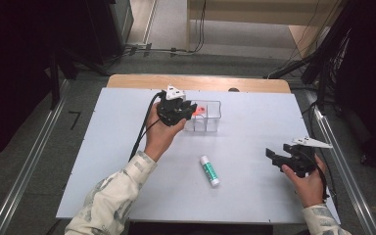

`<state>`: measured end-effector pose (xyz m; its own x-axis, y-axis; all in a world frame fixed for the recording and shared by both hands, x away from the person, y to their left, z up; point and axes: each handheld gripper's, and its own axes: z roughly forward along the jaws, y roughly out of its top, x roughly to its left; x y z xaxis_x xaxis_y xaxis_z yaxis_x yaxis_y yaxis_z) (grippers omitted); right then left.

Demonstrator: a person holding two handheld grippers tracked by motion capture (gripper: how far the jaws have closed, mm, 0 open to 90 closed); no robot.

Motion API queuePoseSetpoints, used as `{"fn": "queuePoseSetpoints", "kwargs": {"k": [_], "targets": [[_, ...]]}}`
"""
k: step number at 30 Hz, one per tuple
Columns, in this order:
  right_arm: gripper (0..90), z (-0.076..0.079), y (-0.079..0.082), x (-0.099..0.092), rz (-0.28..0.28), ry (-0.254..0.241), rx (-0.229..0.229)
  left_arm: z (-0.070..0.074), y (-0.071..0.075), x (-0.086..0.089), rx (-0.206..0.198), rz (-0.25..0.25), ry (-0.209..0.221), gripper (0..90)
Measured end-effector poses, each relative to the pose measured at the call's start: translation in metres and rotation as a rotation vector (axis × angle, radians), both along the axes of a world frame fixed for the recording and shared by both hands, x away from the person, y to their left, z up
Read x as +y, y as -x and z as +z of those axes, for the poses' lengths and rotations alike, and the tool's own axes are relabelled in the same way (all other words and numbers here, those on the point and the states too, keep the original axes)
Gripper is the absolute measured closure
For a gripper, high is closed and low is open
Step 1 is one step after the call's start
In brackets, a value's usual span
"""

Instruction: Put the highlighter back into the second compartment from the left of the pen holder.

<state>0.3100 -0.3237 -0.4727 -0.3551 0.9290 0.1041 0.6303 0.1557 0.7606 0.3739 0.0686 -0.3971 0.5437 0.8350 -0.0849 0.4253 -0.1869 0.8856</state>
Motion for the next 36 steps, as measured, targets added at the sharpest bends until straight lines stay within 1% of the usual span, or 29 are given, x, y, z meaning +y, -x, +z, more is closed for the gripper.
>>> {"fn": "queuePoseSetpoints", "kwargs": {"k": [3,4,9,12,17,23,34,36], "targets": [[22.8,0.0,0.0,0.0,0.0,0.001,0.0,0.0,-0.002,-0.001,-0.005,0.006,0.006,69.1],[22.8,0.0,0.0,-0.001,-0.001,0.0,0.0,0.0,-0.002,-0.001,-0.006,0.007,0.017,69.0],[22.8,0.0,0.0,-0.001,0.001,-0.001,0.002,0.001,-0.001,0.0,-0.014,0.008,0.008,67.8],[22.8,0.0,0.0,-0.001,0.001,-0.001,0.0,0.001,-0.001,0.001,-0.011,0.006,0.008,63.0],[22.6,0.0,0.001,0.0,-0.001,-0.001,0.001,-0.002,-0.001,0.004,-0.01,0.022,0.005,58.5],[22.6,0.0,0.0,0.0,-0.001,0.001,0.003,-0.004,-0.001,0.01,-0.003,0.041,0.019,51.1],[22.4,0.0,0.001,0.0,-0.002,0.001,0.003,-0.004,0.009,0.018,-0.005,0.061,0.033,33.6],[22.5,0.0,0.001,0.0,-0.002,0.001,0.002,-0.004,0.011,0.02,-0.006,0.064,0.037,32.9]]}}
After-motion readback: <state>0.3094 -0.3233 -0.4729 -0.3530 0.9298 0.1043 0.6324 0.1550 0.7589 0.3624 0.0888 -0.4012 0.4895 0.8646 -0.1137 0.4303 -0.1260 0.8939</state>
